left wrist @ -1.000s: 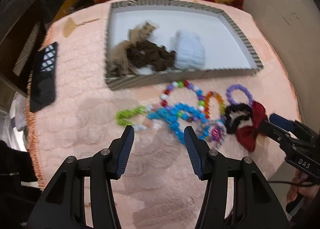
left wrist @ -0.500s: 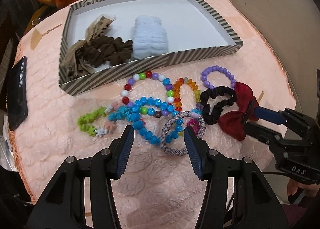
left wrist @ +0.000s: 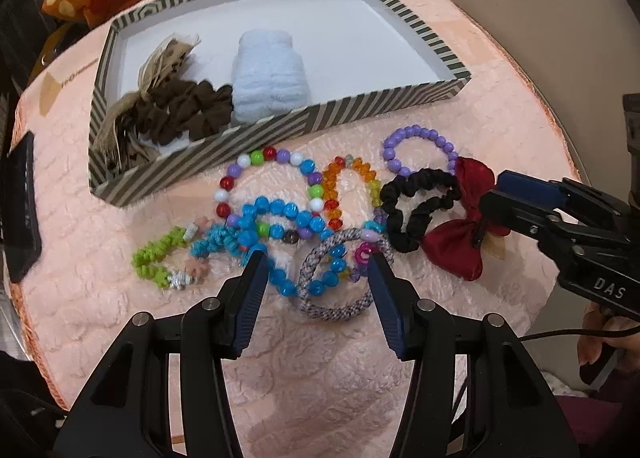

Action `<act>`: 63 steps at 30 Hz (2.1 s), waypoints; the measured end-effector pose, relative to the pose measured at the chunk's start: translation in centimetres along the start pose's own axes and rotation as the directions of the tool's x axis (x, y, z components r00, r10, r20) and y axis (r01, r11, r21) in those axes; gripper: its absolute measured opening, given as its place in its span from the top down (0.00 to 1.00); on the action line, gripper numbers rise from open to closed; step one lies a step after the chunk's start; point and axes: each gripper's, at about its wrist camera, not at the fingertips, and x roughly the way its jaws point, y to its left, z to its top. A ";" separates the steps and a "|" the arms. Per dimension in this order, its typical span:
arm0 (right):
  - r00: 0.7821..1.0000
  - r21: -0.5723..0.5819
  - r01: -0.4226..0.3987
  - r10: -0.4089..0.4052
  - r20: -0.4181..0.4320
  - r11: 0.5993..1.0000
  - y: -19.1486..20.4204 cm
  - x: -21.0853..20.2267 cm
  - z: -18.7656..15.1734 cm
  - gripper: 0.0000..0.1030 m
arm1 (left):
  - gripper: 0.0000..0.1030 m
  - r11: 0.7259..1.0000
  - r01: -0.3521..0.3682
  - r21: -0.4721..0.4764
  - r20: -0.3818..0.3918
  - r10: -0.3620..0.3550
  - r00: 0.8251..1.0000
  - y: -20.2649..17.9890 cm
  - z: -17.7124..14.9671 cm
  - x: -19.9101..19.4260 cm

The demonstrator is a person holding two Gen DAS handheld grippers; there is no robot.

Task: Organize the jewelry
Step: 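Grasp the grey braided bracelet with left tool while right grasps black scrunchie, then lower both held items into the tray and open both tools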

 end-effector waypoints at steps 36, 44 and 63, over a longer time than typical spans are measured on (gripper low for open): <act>0.999 -0.136 -0.051 0.049 -0.018 0.989 1.5 1.4 2.3 0.96 | 0.94 0.995 0.095 0.017 -0.023 -0.095 0.995 1.4 0.7 -1.2; 0.995 -0.119 -0.084 0.089 0.038 0.989 2.3 -1.3 3.9 0.96 | 0.94 0.997 0.067 0.023 0.046 -0.068 0.997 1.7 1.9 -4.4; 0.994 -0.111 -0.043 0.053 0.090 0.993 1.8 0.6 11.2 0.96 | 0.94 0.989 -0.095 -0.114 0.145 0.111 0.983 6.0 9.2 -5.0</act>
